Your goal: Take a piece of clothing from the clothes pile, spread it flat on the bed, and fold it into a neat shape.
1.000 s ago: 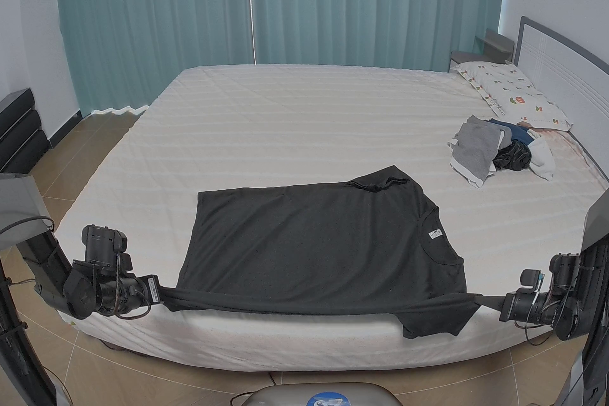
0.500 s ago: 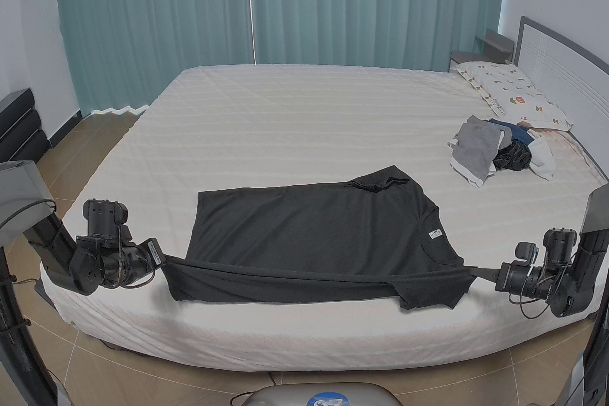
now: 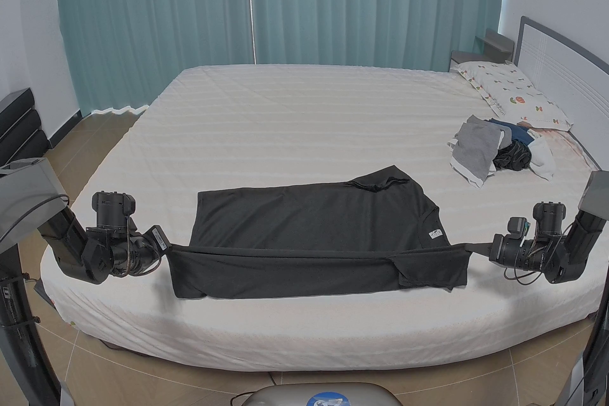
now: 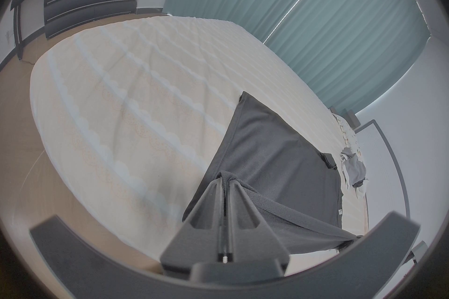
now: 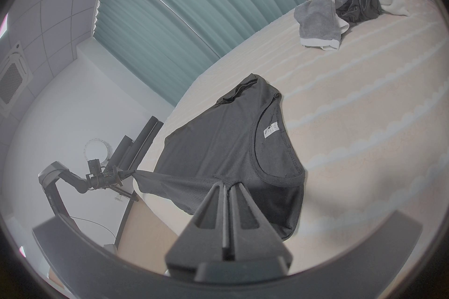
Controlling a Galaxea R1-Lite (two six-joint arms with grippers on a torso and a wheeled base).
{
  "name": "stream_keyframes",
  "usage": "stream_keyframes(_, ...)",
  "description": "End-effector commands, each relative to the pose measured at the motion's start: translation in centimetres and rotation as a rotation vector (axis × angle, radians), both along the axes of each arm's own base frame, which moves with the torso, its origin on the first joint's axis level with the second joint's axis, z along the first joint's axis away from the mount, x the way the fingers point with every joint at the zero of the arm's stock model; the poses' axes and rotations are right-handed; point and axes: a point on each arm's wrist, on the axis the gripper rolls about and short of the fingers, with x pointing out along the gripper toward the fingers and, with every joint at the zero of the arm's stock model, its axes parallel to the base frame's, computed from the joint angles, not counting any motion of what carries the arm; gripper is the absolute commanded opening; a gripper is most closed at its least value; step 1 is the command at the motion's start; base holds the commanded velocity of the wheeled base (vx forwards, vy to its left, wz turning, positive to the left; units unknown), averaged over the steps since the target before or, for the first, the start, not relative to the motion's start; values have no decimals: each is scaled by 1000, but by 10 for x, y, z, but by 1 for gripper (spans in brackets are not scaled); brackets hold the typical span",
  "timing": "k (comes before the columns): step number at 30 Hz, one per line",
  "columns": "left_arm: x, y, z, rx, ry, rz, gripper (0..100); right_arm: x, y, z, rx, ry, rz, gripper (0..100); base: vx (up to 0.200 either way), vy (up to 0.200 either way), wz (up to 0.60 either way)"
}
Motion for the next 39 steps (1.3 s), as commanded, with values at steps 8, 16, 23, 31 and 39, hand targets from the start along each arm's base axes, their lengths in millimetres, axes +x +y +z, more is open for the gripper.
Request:
stream_keyframes(8, 21, 0, -22, -63, 28, 47, 0, 30, 3, -13, 3, 36, -23, 0, 0, 0, 0)
stream_keyframes(16, 34, 1, -32, -124, 29, 89, 0, 37, 2, -29, 55, 79, -57, 0, 0, 0, 0)
stream_keyframes(23, 43, -1, -45, -127, -18, 86, 0, 46, 0, -41, 165, 83, -123, 0, 0, 0, 0)
stream_keyframes(31, 47, -5, -55, -116, -9, 79, 0, 52, 6, -53, 180, 103, -121, 0, 0, 0, 0)
stream_keyframes(39, 49, -7, -58, -108, -9, 79, 0, 61, 14, -62, 135, 95, -171, 0, 0, 0, 0)
